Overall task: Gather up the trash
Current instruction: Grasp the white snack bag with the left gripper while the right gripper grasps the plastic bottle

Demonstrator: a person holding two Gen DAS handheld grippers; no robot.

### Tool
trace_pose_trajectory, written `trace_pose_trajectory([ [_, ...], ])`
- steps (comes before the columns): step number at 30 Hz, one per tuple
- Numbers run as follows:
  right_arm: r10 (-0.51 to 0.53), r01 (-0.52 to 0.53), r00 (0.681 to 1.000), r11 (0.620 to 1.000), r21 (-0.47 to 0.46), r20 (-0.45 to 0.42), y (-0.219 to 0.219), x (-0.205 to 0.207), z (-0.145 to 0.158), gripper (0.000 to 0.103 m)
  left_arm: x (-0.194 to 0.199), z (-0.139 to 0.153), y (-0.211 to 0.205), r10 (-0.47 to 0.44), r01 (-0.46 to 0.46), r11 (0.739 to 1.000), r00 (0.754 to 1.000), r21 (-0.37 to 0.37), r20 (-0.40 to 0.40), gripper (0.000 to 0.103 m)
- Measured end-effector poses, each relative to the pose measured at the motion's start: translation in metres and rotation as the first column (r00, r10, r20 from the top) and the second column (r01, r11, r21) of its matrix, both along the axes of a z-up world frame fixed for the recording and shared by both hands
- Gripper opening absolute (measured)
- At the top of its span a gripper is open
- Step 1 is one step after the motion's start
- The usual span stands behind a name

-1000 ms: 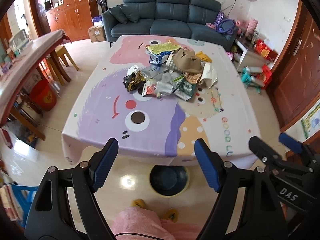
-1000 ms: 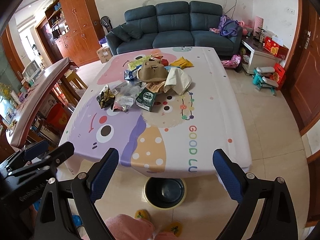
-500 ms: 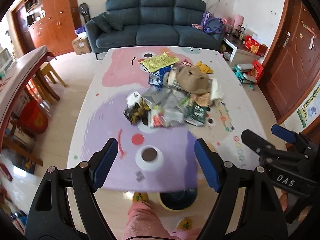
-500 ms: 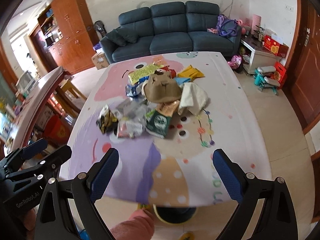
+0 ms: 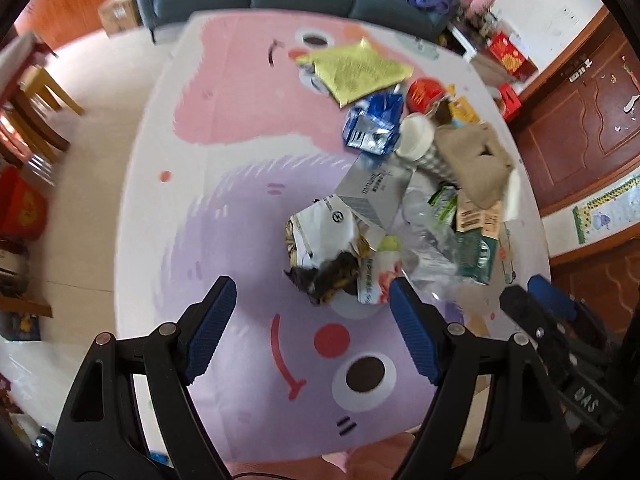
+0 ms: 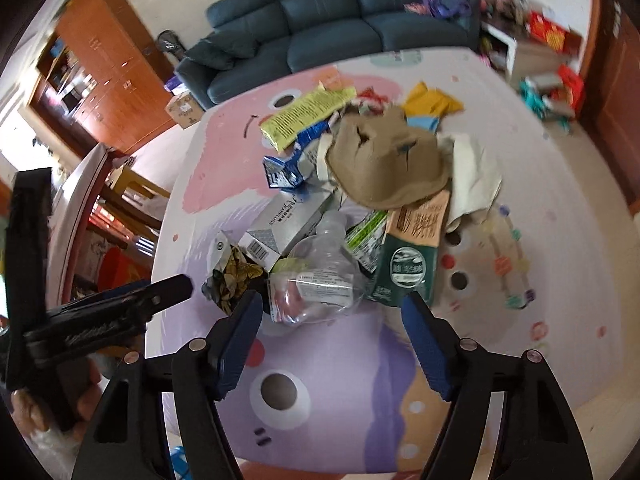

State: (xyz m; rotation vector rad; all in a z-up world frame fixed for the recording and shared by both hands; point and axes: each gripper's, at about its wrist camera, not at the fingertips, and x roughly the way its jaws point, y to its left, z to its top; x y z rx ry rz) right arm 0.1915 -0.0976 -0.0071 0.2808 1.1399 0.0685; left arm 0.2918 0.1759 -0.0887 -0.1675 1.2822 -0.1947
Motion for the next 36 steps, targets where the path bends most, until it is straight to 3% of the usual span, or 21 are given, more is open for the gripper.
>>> trace_pose_trajectory([
  [9, -0.034, 0.038, 0.998, 0.997, 0.075, -0.051, -0.003, 0.025, -0.025, 0.068, 0.049, -0.06, -0.017, -0.063, 0.056, 0.997, 0.988, -0.057, -0.137, 0.076],
  [11, -0.032, 0.038, 0.998, 0.994, 0.099, -0.062, -0.004, 0.031, -0.027, 0.068, 0.054, -0.07, -0.02, -0.075, 0.065, 0.996, 0.983, -0.065, -0.168, 0.068],
  [12, -0.027, 0.034, 0.997, 0.993, 0.113, -0.069, -0.004, 0.034, -0.031, 0.068, 0.056, -0.073, -0.021, -0.081, 0.069, 0.995, 0.98, -0.074, -0.181, 0.058],
  [13, -0.022, 0.032, 0.997, 0.992, 0.125, -0.077, -0.003, 0.037, -0.032, 0.068, 0.058, -0.078, -0.022, -0.085, 0.072, 0.995, 0.976, -0.073, -0.201, 0.057],
  [24, -0.012, 0.05, 0.982, 0.979, 0.197, -0.187, -0.007, 0.061, -0.076, 0.068, 0.063, -0.083, -0.005, -0.094, 0.081, 0.994, 0.977, -0.071, -0.19, 0.052],
  [31, 0.055, -0.022, 0.981, 0.985, 0.171, -0.188, 0.004, 0.066, -0.077, 0.072, 0.065, -0.082, 0.009, -0.065, 0.049, 0.996, 0.976, -0.079, -0.206, 0.052],
  [36, 0.02, 0.03, 0.977, 0.974, 0.227, -0.214, -0.009, 0.052, -0.081, 0.072, 0.06, -0.076, 0.017, -0.065, 0.049, 0.995, 0.979, -0.084, -0.195, 0.052],
])
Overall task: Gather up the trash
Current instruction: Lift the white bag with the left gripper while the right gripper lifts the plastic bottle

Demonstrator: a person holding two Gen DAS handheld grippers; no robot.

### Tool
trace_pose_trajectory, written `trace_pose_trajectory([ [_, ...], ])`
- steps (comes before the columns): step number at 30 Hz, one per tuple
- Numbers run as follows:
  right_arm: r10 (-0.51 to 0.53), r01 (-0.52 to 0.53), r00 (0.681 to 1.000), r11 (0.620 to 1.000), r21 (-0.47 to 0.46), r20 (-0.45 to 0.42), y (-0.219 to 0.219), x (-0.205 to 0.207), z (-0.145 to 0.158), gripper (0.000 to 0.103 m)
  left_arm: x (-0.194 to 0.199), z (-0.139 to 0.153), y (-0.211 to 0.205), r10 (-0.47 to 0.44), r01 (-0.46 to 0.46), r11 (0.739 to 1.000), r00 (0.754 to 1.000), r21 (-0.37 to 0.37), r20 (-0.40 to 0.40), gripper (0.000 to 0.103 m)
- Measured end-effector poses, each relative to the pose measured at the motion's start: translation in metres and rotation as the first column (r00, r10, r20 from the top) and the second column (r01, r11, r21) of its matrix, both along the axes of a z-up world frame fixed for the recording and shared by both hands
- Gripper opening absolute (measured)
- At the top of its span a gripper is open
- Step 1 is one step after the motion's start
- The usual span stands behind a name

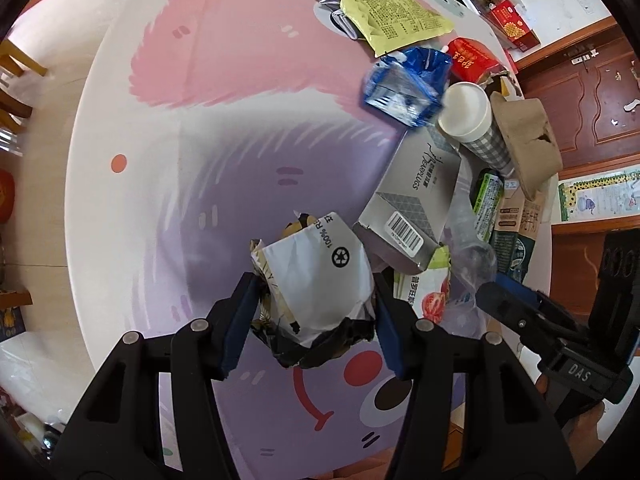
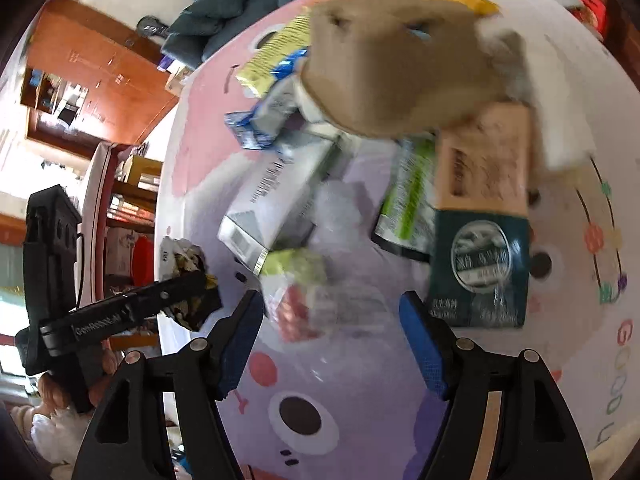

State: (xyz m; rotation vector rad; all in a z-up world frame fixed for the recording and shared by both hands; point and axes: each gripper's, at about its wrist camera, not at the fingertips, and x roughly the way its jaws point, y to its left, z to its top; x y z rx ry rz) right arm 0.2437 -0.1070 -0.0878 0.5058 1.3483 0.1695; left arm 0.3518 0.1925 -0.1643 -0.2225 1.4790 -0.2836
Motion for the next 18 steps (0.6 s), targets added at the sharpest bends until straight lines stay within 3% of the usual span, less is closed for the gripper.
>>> trace_pose_trajectory([
  [6, 0.02, -0.02, 0.999, 1.0, 0.0, -0.035, 0.002, -0.005, -0.01, 0.075, 0.0, -0.002, -0.01, -0.007, 0.008, 1.0, 1.0, 0.004, -0.007, 0.052],
  [18, -0.011, 0.009, 1.0, 0.998, -0.069, -0.015, 0.032, 0.006, -0.023, 0.084, -0.01, -0.004, -0.023, -0.031, 0.031, 1.0, 0.999, 0.003, -0.013, 0.052],
])
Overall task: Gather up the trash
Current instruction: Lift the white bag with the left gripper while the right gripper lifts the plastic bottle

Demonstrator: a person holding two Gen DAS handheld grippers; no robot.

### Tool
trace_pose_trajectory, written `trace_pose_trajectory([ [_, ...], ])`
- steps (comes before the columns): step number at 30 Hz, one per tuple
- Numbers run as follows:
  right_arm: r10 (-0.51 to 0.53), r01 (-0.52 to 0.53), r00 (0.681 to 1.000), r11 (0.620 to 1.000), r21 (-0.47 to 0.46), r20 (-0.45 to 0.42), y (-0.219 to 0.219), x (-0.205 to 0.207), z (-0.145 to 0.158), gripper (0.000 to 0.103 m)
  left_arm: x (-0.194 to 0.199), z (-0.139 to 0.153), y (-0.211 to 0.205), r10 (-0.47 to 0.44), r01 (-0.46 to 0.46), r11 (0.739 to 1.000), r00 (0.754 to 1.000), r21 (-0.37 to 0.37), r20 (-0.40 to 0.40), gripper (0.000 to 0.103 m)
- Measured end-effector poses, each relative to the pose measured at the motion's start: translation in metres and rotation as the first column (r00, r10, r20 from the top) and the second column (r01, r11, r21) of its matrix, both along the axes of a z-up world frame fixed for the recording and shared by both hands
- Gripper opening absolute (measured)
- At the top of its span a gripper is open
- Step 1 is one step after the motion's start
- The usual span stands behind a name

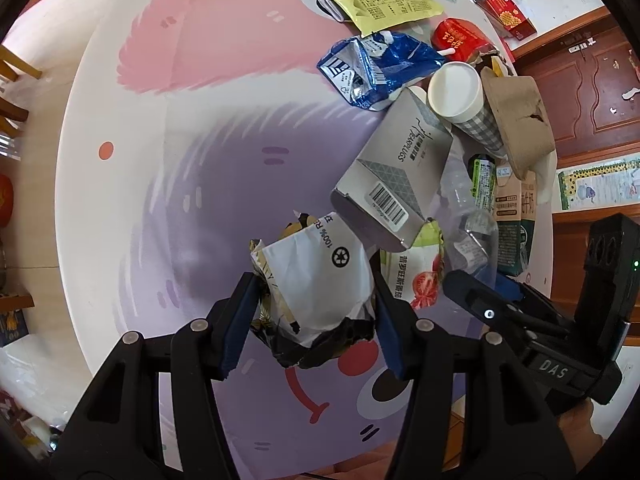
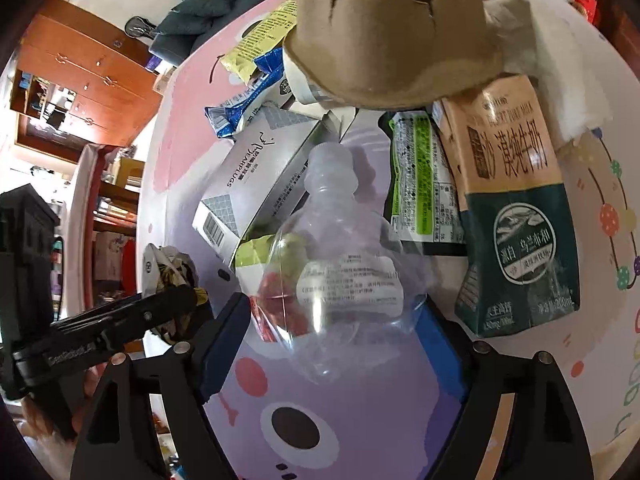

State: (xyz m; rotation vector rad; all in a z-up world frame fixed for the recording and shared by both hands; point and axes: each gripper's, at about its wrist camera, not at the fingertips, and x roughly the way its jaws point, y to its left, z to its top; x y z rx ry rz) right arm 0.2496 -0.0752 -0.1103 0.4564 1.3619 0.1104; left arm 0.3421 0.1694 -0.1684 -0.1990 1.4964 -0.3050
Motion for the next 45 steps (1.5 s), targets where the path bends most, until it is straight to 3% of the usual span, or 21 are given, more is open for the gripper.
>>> trace_pose_trajectory([
  [7, -0.017, 0.018, 1.0, 0.998, -0.063, 0.021, 0.026, 0.012, -0.006, 0.086, -0.002, 0.003, 0.003, -0.01, 0.01, 1.0, 1.0, -0.003, 0.003, 0.052],
  [9, -0.012, 0.014, 0.999, 0.998, -0.066, 0.034, 0.03, 0.014, -0.007, 0.081, -0.002, 0.002, 0.003, -0.012, 0.012, 1.0, 1.0, -0.002, 0.001, 0.052],
  [15, 0.052, -0.037, 0.992, 0.992, -0.123, 0.118, 0.036, 0.005, 0.012, 0.079, -0.006, 0.004, 0.002, -0.023, 0.023, 1.0, 1.0, 0.001, 0.006, 0.052],
  [22, 0.07, -0.062, 0.988, 0.996, -0.058, 0.135, 0.036, -0.013, 0.03, 0.079, -0.01, 0.014, -0.003, -0.032, 0.032, 0.999, 0.999, 0.002, 0.032, 0.052],
  [27, 0.081, -0.075, 0.985, 0.996, -0.045, 0.153, 0.01, -0.04, 0.047, 0.079, -0.024, 0.023, -0.01, -0.053, 0.052, 0.999, 0.997, 0.011, 0.057, 0.052],
  [37, 0.125, -0.121, 0.972, 0.992, -0.032, 0.201, -0.027, -0.112, 0.077, 0.078, -0.083, 0.044, -0.048, -0.092, 0.089, 0.996, 0.991, 0.031, 0.1, 0.052],
  [45, 0.209, -0.208, 0.941, 0.978, -0.032, 0.265, -0.067, -0.188, 0.101, 0.078, -0.168, 0.065, -0.093, -0.048, 0.041, 0.998, 0.988, 0.046, 0.146, 0.052],
])
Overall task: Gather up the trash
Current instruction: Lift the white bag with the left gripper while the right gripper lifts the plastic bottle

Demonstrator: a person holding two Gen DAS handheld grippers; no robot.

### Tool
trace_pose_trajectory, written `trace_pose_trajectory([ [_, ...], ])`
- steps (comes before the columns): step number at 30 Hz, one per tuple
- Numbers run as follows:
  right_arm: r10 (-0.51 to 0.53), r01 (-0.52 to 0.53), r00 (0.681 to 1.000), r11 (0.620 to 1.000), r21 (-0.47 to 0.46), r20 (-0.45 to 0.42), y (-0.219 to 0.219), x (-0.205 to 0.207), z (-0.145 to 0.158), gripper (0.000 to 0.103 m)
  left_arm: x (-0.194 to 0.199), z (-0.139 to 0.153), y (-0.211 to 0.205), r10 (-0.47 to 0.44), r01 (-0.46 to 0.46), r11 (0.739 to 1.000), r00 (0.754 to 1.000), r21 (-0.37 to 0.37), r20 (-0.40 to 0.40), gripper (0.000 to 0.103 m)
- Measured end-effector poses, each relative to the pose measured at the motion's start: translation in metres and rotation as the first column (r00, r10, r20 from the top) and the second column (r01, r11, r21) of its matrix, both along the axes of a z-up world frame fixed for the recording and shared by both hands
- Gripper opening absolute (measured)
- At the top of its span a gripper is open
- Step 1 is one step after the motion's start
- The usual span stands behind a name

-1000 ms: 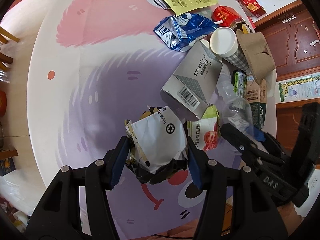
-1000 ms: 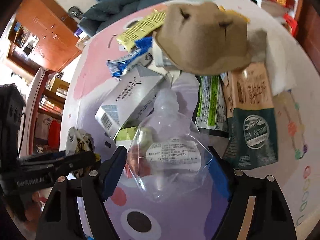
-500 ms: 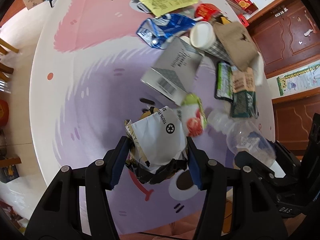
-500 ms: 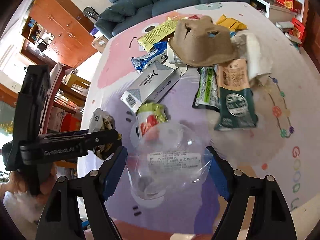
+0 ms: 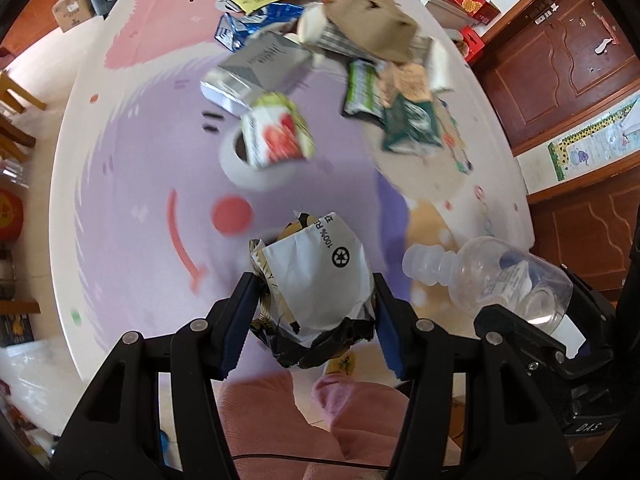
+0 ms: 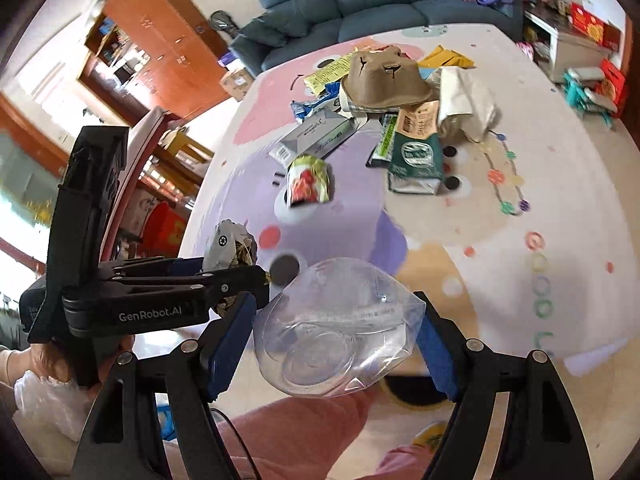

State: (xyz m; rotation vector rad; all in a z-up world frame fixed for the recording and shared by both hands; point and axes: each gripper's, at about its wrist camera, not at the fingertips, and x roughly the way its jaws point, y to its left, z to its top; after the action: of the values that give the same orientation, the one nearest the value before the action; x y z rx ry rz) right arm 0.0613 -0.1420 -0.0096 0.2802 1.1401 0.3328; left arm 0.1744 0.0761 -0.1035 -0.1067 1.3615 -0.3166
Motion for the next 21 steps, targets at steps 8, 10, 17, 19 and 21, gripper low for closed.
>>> trace_pose_trajectory([
  [8, 0.062, -0.062, 0.998, 0.998, 0.027, 0.002, -0.051, -0.077, 0.0, 0.078, -0.091, 0.007, -0.036, 0.086, -0.086, 0.996, 0.996, 0.007, 0.035, 0.052],
  [10, 0.065, -0.065, 0.998, 0.997, 0.043, -0.014, -0.062, -0.091, -0.008, 0.078, -0.109, 0.004, -0.043, 0.103, -0.103, 0.995, 0.994, 0.006, 0.033, 0.052],
  [17, 0.061, -0.053, 0.993, 0.995, 0.082, -0.102, -0.086, -0.129, -0.048, 0.078, -0.165, -0.018, -0.067, 0.104, -0.105, 0.994, 0.994, 0.028, 0.026, 0.052],
  [19, 0.053, -0.043, 0.99, 0.996, 0.084, -0.127, -0.089, -0.137, -0.064, 0.078, -0.173, -0.029, -0.073, 0.094, -0.095, 0.995, 0.995, 0.032, 0.012, 0.053],
  [21, 0.041, -0.029, 0.988, 0.996, 0.084, -0.148, -0.091, -0.14, -0.079, 0.078, -0.179, -0.043, -0.079, 0.078, -0.078, 0.996, 0.997, 0.036, 0.001, 0.053],
])
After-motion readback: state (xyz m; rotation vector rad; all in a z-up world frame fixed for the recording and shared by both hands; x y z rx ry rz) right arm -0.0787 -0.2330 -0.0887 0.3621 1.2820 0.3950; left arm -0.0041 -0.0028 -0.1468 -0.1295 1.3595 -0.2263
